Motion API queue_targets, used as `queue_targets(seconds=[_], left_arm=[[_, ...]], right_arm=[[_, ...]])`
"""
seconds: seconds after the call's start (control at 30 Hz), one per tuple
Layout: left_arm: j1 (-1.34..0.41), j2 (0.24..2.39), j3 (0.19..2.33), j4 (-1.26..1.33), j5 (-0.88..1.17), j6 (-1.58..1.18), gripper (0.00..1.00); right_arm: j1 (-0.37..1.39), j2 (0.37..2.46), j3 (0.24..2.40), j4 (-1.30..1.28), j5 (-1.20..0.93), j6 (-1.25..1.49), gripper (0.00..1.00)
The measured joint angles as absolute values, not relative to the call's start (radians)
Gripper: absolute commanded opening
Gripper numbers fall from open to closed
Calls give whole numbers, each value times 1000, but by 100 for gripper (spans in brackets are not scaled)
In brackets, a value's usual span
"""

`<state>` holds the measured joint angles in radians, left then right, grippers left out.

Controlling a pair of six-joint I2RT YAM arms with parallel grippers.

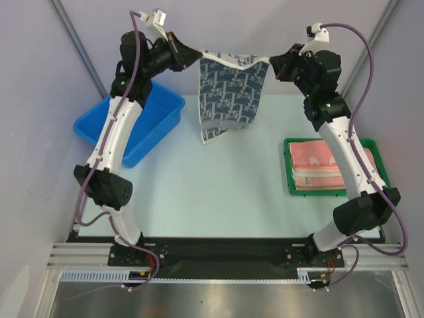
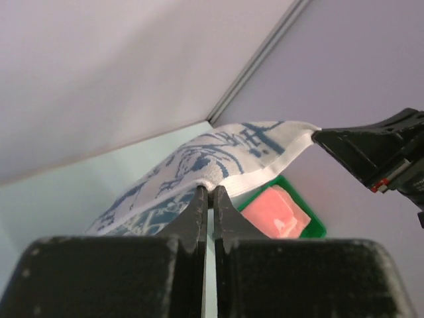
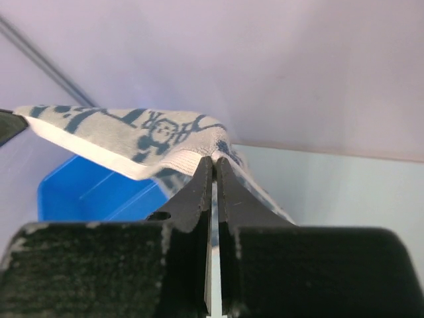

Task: Fold and stack the towels
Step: Flatten out the crumpled towel

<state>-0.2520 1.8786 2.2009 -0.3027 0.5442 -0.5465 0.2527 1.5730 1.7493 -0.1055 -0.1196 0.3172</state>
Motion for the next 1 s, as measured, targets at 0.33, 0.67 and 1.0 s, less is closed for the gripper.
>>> queue_targets(seconds=[0.33, 0.67, 1.0], left_arm=[[-292, 1225, 1287, -220, 528, -531, 0], [-401, 872, 804, -438, 435, -529, 0], [-418, 627, 673, -647, 405, -551, 0]], right_arm=[[412, 1176, 1472, -358, -108, 288, 0], [636, 931, 906, -673, -79, 492, 0], [850, 745, 754, -725, -44, 772, 0]])
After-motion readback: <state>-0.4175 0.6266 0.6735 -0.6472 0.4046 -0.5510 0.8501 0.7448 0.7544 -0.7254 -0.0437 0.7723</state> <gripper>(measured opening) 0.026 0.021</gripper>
